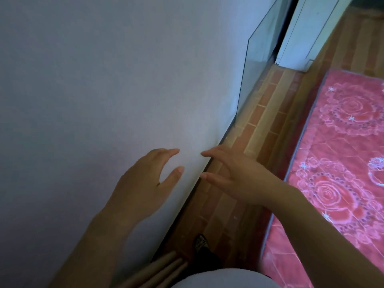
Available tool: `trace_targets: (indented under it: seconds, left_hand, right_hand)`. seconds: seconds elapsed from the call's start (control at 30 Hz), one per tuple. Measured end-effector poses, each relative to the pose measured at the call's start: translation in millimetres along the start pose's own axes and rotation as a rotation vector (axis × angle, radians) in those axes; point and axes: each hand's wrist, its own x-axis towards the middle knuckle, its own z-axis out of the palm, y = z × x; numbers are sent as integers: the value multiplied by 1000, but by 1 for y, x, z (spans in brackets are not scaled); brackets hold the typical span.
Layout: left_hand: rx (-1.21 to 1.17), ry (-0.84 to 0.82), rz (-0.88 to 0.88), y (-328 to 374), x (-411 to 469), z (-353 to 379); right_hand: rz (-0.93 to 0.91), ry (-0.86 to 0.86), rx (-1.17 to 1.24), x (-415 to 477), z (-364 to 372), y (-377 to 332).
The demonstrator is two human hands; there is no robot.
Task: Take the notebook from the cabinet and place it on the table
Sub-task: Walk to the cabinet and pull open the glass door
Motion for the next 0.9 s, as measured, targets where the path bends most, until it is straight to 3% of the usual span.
trace_targets:
  seconds: [0.5,0.9]
  left_hand:
    - [-71,-169,126,6,80,15]
    - [-156,-260,264,105,241,34]
  right_hand:
    - [194,186,-43,10,-33,37]
    - [325,247,1,50,-126,141]
